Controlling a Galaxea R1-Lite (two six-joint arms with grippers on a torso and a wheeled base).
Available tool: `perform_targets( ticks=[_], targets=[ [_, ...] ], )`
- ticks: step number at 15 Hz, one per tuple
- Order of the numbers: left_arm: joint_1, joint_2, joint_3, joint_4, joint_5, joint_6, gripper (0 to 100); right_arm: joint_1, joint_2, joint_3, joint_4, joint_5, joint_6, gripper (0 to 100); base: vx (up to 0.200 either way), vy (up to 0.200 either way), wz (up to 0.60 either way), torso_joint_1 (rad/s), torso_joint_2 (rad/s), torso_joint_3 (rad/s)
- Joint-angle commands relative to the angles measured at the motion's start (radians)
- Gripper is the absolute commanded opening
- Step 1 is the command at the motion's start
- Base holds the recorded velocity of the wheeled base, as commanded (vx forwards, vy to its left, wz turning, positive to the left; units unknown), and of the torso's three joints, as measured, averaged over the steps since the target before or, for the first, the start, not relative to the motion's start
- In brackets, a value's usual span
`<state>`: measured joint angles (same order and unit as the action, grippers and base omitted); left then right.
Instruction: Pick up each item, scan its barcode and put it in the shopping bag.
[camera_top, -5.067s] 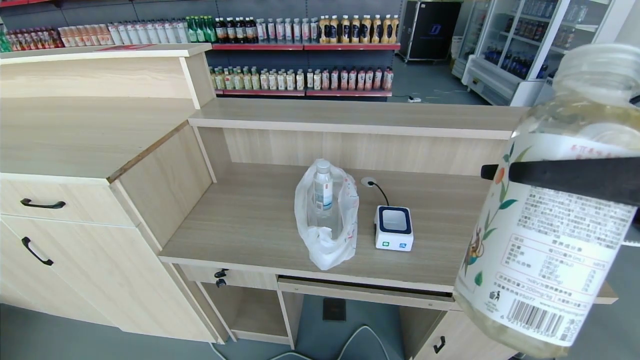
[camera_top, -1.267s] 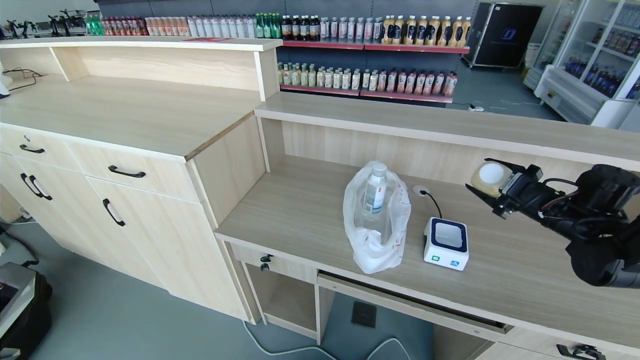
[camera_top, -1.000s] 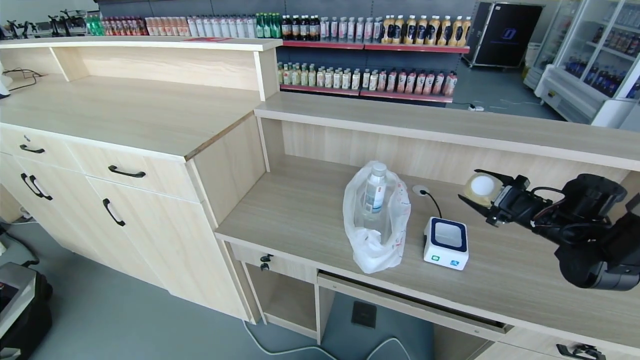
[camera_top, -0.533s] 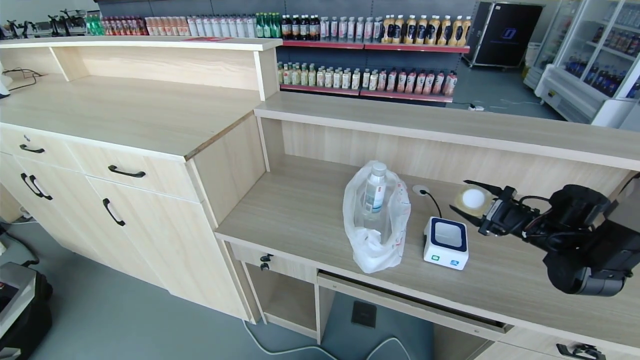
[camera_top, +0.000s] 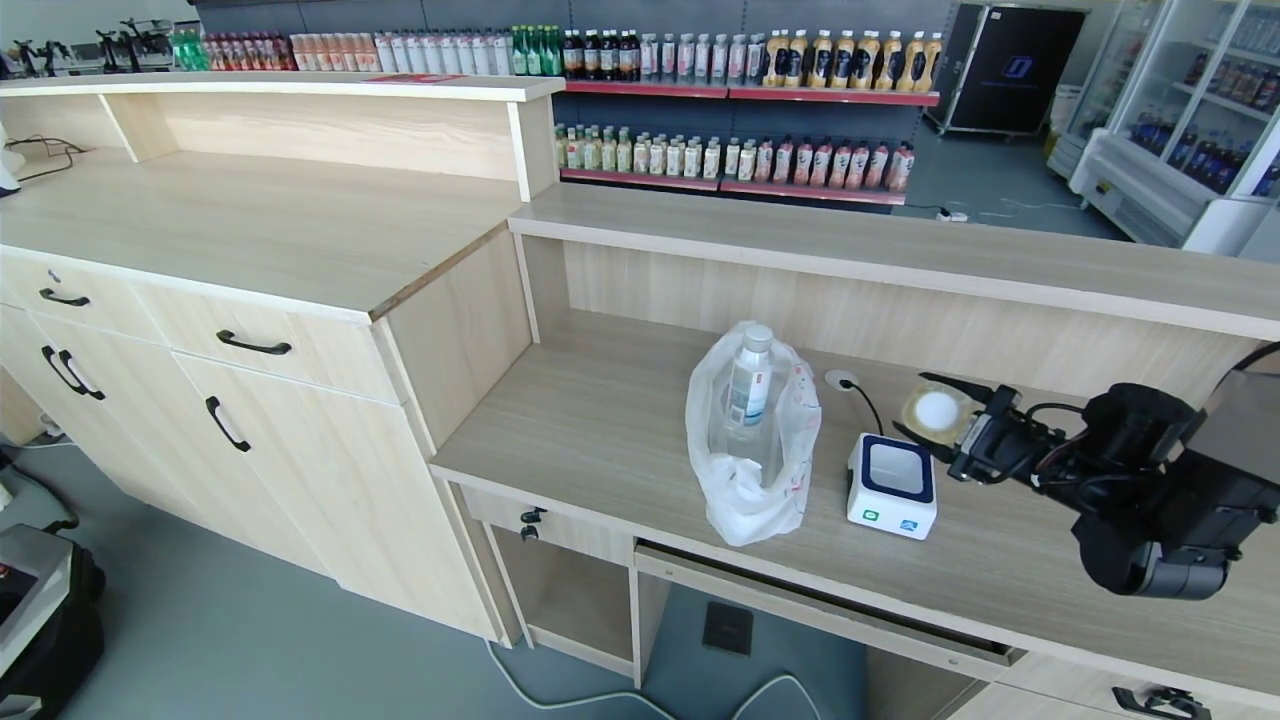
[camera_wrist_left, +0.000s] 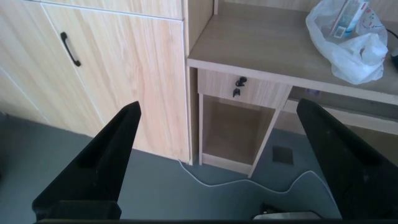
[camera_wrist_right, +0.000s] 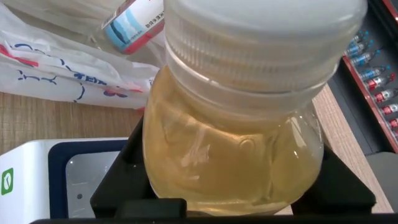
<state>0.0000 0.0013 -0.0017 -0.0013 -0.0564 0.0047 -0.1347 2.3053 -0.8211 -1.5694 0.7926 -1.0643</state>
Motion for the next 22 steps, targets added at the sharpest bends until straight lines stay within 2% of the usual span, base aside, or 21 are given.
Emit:
perform_targets(
  ticks=[1, 22],
  targets=[
    [0.000, 0.000, 0.000, 0.000, 0.000, 0.000, 100, 0.001, 0.016, -0.004, -0.001, 0.001, 0.000, 0, 0.000, 0.000, 0.00, 0.000, 0.00, 0.000],
    [0.000, 0.000, 0.000, 0.000, 0.000, 0.000, 100, 0.067, 0.120, -0.118, -0.001, -0.001, 0.000, 0, 0.000, 0.000, 0.00, 0.000, 0.00, 0.000]
  ],
)
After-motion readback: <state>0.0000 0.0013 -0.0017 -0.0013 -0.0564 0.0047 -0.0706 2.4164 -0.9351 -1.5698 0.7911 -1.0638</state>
